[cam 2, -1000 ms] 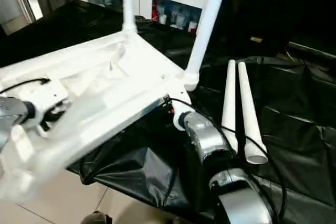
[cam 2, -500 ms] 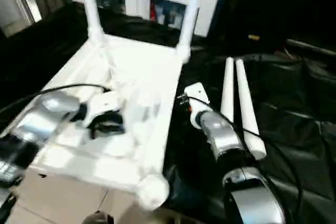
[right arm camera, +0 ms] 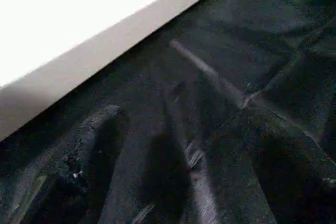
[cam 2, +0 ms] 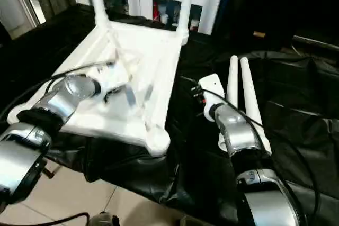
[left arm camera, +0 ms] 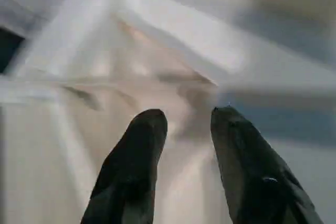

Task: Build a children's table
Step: Rotate table base, then pick table leg

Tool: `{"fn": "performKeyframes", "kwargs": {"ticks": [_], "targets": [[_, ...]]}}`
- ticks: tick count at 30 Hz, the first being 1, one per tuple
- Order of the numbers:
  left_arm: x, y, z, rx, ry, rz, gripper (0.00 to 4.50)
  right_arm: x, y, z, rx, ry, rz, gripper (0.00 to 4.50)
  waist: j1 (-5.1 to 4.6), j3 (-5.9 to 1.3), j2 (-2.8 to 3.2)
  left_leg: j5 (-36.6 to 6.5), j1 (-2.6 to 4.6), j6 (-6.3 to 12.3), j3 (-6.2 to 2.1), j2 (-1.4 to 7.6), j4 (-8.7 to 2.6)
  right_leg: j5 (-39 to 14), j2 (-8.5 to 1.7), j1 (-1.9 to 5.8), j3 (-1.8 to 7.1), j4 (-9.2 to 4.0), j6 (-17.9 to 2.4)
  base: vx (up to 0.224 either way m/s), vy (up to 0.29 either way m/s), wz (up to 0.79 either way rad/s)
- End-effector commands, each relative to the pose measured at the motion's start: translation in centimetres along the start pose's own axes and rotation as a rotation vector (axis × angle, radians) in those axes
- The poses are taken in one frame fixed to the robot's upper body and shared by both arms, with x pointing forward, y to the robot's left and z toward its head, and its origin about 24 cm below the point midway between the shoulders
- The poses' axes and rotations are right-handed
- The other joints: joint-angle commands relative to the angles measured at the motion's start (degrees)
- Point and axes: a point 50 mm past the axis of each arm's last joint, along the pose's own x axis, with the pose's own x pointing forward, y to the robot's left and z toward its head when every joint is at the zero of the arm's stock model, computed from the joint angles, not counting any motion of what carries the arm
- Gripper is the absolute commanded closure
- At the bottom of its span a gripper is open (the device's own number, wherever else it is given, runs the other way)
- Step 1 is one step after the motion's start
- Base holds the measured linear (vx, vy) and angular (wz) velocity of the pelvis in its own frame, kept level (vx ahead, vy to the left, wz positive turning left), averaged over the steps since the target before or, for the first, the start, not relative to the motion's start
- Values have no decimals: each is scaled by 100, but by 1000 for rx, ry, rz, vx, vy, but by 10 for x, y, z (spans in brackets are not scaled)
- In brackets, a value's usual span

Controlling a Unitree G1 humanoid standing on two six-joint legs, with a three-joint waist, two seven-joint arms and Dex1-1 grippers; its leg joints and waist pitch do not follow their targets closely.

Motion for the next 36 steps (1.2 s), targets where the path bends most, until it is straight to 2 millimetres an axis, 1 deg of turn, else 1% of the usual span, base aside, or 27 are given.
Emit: {"fn": "performKeyframes", "kwargs": {"ticks": [1, 3, 6, 7, 9, 10, 11, 12, 13, 14, 16, 17, 18, 19, 20, 21, 22, 25, 27, 28, 29, 30, 31, 33, 34, 35, 36], "targets": [[1, 6, 13, -70, -89, 34, 272, -4, -6, 1, 18, -5, -19, 69, 41, -504, 34, -942, 39, 79, 7, 25, -331, -416, -297, 373, 189, -392, -1326, 0, 0, 0], [0, 5, 16, -117, -135, 11, 272, -5, -7, 3, 22, -10, -23, 69, 45, -505, 29, -922, 36, 108, 13, 27, -330, -286, -288, 372, 190, -376, -1376, 0, 0, 0], [-10, 2, 20, -258, -300, -81, 272, -13, -13, 9, 76, -15, -67, 69, 72, -492, -69, -812, 26, 207, 24, 45, -341, -290, -327, 385, 196, -366, -1439, 0, 0, 0], [-12, 1, 20, -279, -326, -91, 272, -14, -13, 9, 86, -4, -77, 69, 71, -496, -39, -797, 38, 228, 32, 50, -338, -279, -319, 368, 196, -355, -1459, 0, 0, 0], [-17, 1, 18, -315, -355, -82, 272, -17, -13, 11, 101, -7, -82, 69, 45, -487, -36, -845, 57, 217, 42, 61, -345, -303, -303, 345, 197, -359, -1440, 0, 0, 0], [-23, 0, 15, -364, -378, -64, 272, -20, -12, 13, 119, -20, -78, 69, 52, -488, -13, -936, 63, 189, 40, 67, -349, -438, -315, 337, 197, -373, -1397, 0, 0, 0], [-23, 0, 15, -364, -378, -64, 272, -20, -12, 13, 119, -20, -78, 69, 48, -481, -11, -975, 51, 156, 22, 94, -362, -459, -340, 361, 199, -355, -1394, 0, 0, 0], [-30, 0, 11, -413, -394, -18, 272, -23, -11, 15, 128, -33, -75, 69, 38, -477, 29, -1081, 75, 112, 34, 101, -363, -562, -329, 325, 203, -362, -1368, 0, 0, 0], [-35, -1, 8, -446, -404, 13, 272, -25, -10, 16, 134, -39, -73, 69, 18, -463, 6, -1147, 60, 101, 40, 87, -372, -693, -304, 314, 201, -400, -1291, 0, 0, 0], [-38, 0, 5, -466, -403, 40, 272, -26, -9, 17, 148, -42, -74, 69, 13, -462, 42, -1227, 76, 60, 35, 88, -377, -818, -302, 300, 204, -412, -1246, 0, 0, 0], [-47, -1, 1, -514, -409, 89, 269, -28, -11, 18, 181, -27, -109, 34, -8, -462, 48, -1270, 77, -12, 27, 103, -386, -868, -303, 303, 210, -403, -1201, 0, 0, 0], [-52, -2, 1, -522, -416, 93, 269, -29, -14, 18, 194, -6, -135, 34, -17, -447, 25, -1337, 85, -37, 40, 79, -391, -1057, -276, 271, 207, -446, -1129, 0, 0, 0], [-56, -2, 1, -524, -421, 93, 269, -29, -16, 19, 200, 8, -153, 31, -16, -448, 36, -1340, 93, -76, 29, 93, -393, -1086, -290, 281, 212, -424, -1122, 0, 0, 0], [-58, -3, 4, -506, -436, 66, 269, -30, -19, 20, 203, 25, -178, 18, -19, -436, 36, -1366, 82, -77, 30, 88, -405, -1180, -281, 274, 211, -446, -1082, 0, 0, 0], [-61, -4, 7, -480, -450, 32, 269, -30, -23, 21, 216, 41, -194, 18, -11, -424, 6, -1461, 110, -113, 45, 71, -404, -1509, -273, 226, 215, -489, -939, 0, 0, 0], [-63, -5, 10, -461, -459, 3, 269, -30, -25, 23, 233, 54, -210, 18, -11, -424, 6, -1461, 110, -113, 45, 71, -404, -1509, -273, 226, 215, -489, -939, 0, 0, 0], [-65, -6, 14, -437, -472, -40, 269, -31, -29, 24, 257, 61, -228, 7, -6, -425, 10, -1463, 103, -169, 21, 74, -422, -1643, -280, 226, 215, -474, -827, 0, 0, 0], [-71, -10, 22, -399, -492, -131, 269, -35, -37, 27, 292, 84, -267, 7, -10, -420, 16, -1450, 94, -240, 30, 63, -419, -1563, -267, 212, 219, -470, -761, 0, 0, 0], [-75, -11, 24, -393, -498, -160, 269, -37, -39, 27, 294, 96, -283, 7, -3, -434, 10, -1307, 76, -274, 24, 60, -419, -1362, -275, 247, 220, -432, -761, 0, 0, 0], [-81, -15, 29, -387, -501, -219, 269, -41, -47, 21, 290, 234, -353, 7, -9, -445, 7, -1159, 71, -270, 36, 42, -404, -1158, -259, 253, 221, -412, -779, 0, 0, 0], [-83, -16, 30, -386, -501, -233, 269, -42, -48, 19, 283, 275, -365, 7, -7, -446, 29, -1092, 74, -289, 31, 38, -404, -1078, -246, 257, 217, -389, -803, 0, 0, 0], [-85, -18, 32, -385, -501, -257, 269, -43, -50, 16, 278, 334, -378, 7, -23, -458, 6, -948, 46, -311, 29, 20, -396, -896, -223, 288, 212, -361, -824, 0, 0, 0], [-89, -21, 33, -387, -501, -283, 269, -44, -51, 15, 282, 357, -379, 7, 4, -454, 40, -914, 64, -323, 51, 19, -378, -789, -231, 261, 227, -376, -820, 0, 0, 0], [-90, -22, 34, -386, -501, -298, 269, -44, -49, 15, 301, 357, -361, 7, -4, -455, 23, -925, 50, -321, 54, 13, -376, -757, -238, 278, 227, -377, -830, 0, 0, 0], [-96, -27, 37, -383, -501, -355, 269, -43, -45, 13, 367, 369, -301, 7, -12, -467, -7, -944, 44, -308, 50, 18, -374, -752, -246, 299, 225, -358, -832, 0, 0, 0], [-99, -30, 39, -374, -500, -389, 269, -43, -43, 9, 388, 400, -280, 7, -8, -461, 2, -938, 37, -292, 41, 26, -381, -773, -253, 300, 225, -359, -833, 0, 0, 0], [-99, -30, 39, -374, -500, -390, 269, -43, -43, 9, 389, 402, -279, 7, -2, -462, -32, -911, 54, -261, 52, 26, -372, -812, -249, 285, 225, -358, -849, 0, 0, 0]]}}
